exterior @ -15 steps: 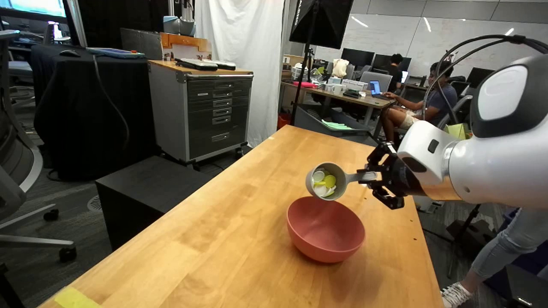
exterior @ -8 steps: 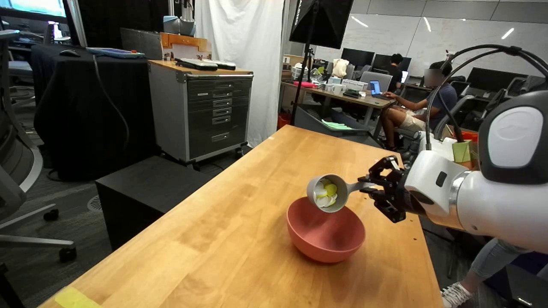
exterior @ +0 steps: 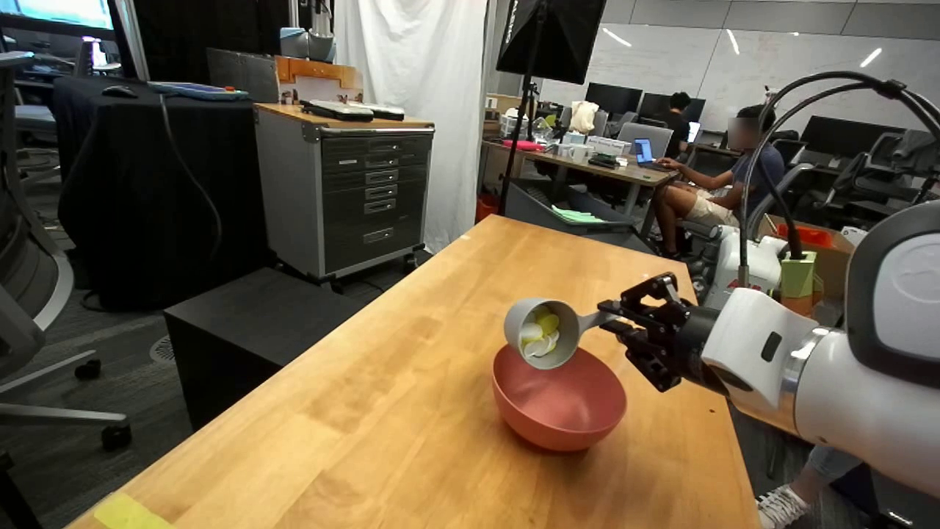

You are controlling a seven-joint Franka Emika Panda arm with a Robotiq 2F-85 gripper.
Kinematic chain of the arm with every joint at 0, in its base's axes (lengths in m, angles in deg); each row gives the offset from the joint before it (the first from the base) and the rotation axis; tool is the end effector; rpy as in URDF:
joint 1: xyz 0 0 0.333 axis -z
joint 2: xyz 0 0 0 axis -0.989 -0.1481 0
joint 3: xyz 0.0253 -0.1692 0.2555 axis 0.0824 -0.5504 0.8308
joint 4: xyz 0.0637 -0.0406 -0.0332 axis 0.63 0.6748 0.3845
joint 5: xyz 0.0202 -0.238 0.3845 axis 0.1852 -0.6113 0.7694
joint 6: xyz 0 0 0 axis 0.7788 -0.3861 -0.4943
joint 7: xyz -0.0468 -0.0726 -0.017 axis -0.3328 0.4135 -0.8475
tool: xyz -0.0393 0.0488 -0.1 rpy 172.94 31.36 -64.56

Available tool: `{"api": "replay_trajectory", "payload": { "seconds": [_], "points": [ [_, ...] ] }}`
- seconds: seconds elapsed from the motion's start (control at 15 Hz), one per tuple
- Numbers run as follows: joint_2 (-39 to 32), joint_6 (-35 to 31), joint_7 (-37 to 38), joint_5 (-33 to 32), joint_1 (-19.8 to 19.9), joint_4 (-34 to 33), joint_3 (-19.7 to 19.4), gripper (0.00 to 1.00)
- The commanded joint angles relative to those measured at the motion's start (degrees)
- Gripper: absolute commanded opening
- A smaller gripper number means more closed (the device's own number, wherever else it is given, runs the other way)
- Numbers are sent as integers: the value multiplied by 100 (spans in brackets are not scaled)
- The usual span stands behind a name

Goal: Pour the contents in the grey measuring cup into the pink bowl

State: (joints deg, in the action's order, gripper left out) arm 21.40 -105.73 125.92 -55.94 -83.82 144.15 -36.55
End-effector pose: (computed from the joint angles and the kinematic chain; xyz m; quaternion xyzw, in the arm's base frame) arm 0.4266 0.0424 0.0911 0.6319 0.5077 0.2803 0.5141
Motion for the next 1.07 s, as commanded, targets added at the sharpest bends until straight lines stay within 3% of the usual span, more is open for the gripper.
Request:
{"api": "replay_trajectory", "payload": {
  "seconds": [0.0, 1.0],
  "points": [
    [50, 664, 186, 16, -175, 188, 216, 6],
    [37, 1146, 364, -17, -16, 207, 82, 6]
  ]
}}
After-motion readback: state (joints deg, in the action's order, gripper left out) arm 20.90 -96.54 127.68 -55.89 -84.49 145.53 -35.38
